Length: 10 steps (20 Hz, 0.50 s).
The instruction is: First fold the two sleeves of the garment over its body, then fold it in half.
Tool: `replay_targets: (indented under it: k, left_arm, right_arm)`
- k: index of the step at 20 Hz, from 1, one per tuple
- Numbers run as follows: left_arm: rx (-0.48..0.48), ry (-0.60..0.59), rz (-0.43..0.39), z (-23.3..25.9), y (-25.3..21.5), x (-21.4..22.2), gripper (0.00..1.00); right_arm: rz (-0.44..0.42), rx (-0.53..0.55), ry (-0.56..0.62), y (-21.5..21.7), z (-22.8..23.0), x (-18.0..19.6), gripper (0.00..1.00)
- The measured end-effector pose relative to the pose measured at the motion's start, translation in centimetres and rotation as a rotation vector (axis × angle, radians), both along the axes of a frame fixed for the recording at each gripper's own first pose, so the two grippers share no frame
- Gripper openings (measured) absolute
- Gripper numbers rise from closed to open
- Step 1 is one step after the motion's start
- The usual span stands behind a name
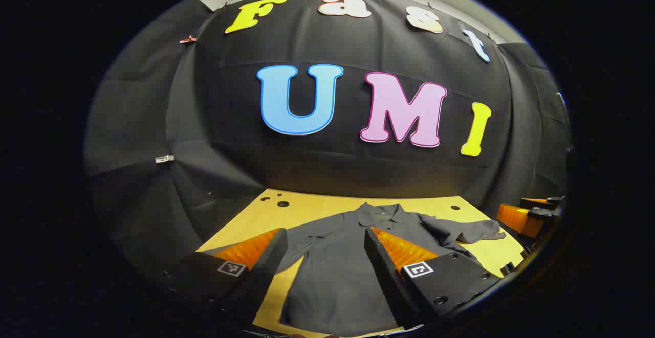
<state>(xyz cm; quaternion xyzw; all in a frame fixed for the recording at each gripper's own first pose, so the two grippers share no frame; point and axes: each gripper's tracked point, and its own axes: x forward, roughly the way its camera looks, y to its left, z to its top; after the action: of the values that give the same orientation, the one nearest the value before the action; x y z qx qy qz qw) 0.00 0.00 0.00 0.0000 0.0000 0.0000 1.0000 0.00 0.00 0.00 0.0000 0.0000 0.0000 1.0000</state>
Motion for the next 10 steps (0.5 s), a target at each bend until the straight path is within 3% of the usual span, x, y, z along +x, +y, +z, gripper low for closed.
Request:
replay_targets:
  k: [8, 9, 10]
  left_arm:
    - [0.008, -0.003, -0.019, 0.6, -2.3, 2.6, 0.95]
    - [0.007, 0.000, -0.017, 0.6, -2.4, 2.8, 0.92]
    - [0.005, 0.003, -0.016, 0.5, -2.5, 3.0, 0.95]
  right_arm:
    - [0.019, -0.014, -0.009, -0.7, 0.5, 2.5, 0.98]
    - [0.024, -0.020, -0.012, -0.7, 0.5, 2.7, 0.98]
    - [0.028, -0.025, -0.012, -0.8, 0.5, 2.9, 0.98]
